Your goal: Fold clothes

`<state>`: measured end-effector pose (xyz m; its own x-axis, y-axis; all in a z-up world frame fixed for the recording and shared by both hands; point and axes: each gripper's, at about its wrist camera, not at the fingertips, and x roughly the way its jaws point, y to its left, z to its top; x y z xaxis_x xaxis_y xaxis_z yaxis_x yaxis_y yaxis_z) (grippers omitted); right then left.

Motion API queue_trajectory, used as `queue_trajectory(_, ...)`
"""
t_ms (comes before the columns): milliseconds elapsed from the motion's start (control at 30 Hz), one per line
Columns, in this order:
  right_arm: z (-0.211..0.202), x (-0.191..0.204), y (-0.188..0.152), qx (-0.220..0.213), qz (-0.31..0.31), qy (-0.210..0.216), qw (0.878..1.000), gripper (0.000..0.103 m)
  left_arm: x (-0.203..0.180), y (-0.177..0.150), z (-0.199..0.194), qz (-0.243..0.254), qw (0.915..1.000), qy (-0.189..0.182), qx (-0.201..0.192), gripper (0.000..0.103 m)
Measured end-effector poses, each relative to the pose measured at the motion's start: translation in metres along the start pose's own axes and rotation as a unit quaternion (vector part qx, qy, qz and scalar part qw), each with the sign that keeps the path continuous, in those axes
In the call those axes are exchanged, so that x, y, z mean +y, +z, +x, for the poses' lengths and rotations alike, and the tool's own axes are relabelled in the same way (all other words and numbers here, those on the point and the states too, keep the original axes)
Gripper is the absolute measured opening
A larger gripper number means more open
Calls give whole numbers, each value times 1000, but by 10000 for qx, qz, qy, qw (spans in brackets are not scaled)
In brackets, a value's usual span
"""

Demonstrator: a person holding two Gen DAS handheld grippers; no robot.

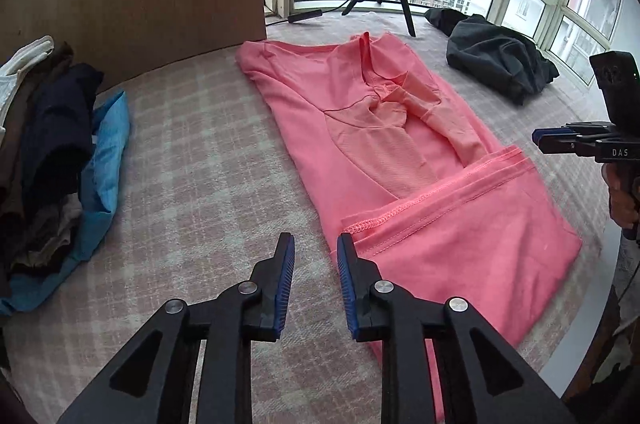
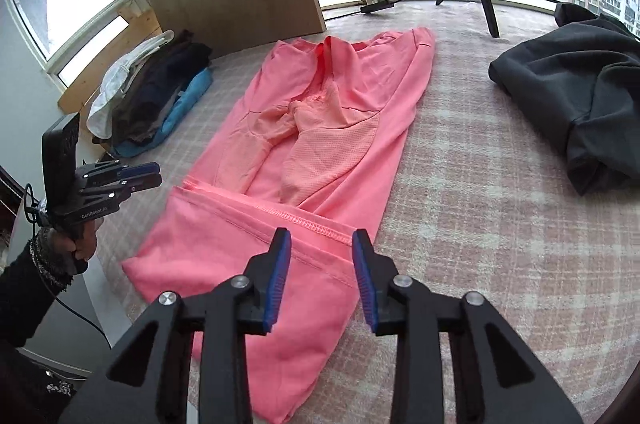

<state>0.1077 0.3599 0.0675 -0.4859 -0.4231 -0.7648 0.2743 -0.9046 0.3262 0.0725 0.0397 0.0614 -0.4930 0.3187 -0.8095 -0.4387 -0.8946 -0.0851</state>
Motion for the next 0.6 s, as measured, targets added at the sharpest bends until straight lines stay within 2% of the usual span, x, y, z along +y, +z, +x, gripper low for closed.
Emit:
queue_trajectory(100,-9,11,-13,210,-115,130,9996,33,6,-22,-20,-420,9972,-597,182,21)
queue_trajectory(167,-17,14,-28,295,3,246,9993,33,4,-43,-32,-679,9924,-973,337,23)
queue_trajectory(200,-21,15,-36,344,89,308,9989,33,2,-54,-33,-780,9893,-1149,447,28)
queue_trajectory(233,-23,16,-44,362,154,289,9988,33,-3,-64,-33,-871,9868,-1250,557,33)
queue_trajectory(367,-25,25,-69,414,335,291,9982,33,-18,-85,-27,-1177,9787,-1529,695,34)
queue_trajectory(433,-17,33,-71,459,290,398,9977,33,-22,-86,-18,-1241,9758,-1627,774,27)
queue_trajectory(467,-10,38,-71,564,200,421,9973,33,-24,-86,-13,-1258,9738,-1692,851,18)
queue_trajectory(500,-2,43,-72,743,37,323,9967,33,-25,-86,-9,-1263,9722,-1734,937,2)
queue_trajectory(600,9,56,-81,1226,-642,-362,9897,33,-26,-93,-11,-1054,9767,-1392,1251,6)
